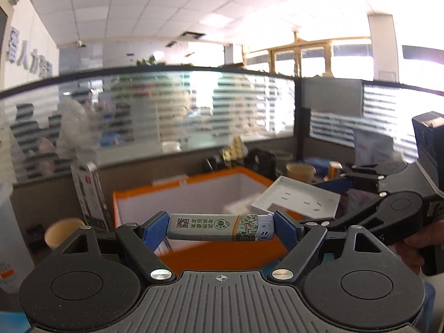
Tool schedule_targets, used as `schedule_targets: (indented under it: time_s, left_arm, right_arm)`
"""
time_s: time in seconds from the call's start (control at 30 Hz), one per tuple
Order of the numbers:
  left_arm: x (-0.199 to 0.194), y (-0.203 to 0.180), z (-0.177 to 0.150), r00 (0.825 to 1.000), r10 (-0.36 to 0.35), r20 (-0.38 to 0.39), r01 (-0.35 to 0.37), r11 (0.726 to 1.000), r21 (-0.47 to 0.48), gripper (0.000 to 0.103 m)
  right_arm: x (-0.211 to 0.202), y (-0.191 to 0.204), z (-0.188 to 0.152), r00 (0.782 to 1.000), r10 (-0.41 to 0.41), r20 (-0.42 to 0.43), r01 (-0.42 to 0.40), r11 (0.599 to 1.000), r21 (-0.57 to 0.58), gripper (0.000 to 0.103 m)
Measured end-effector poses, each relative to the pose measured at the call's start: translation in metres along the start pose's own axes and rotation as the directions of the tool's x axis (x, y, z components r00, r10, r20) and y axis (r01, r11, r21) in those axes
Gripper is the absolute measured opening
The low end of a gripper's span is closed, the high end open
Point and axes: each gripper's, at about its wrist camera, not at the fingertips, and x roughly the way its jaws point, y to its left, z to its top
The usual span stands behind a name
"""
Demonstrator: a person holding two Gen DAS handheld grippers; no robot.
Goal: Organize rigid objects
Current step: 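Carry the switch frame and green-labelled tube with both tools over the orange box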
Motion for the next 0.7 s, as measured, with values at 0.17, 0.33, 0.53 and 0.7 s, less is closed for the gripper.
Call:
schedule_targets:
  time_s: [0.17,0.33,0.53,0.7]
  left_arm:
    - [0.008,0.009,0.021,0.997,0.065,0.036,-0.065,0.998,-0.015,0.082]
    - [0.024,0.022,0.034,0.989,0.14,0.039,-0.138,0.989,-0.047,0.082]
    - [0.041,0.035,0.044,0.979,0.203,0.028,-0.2,0.976,-0.087,0.082]
    - [0.059,0.044,0.044,0.969,0.248,0.004,-0.246,0.962,-0.118,0.082]
  right_arm:
    - [0.008,-0.007,0.022,0.999,-0.017,0.036,0.017,1.0,0.008,0.084]
    - [0.023,-0.015,0.042,0.998,-0.042,0.048,0.041,0.999,0.021,0.084]
    - [0.039,-0.026,0.061,0.997,-0.054,0.051,0.052,0.998,0.033,0.084]
    - [0.052,-0.033,0.069,0.997,-0.058,0.041,0.056,0.997,0.047,0.084]
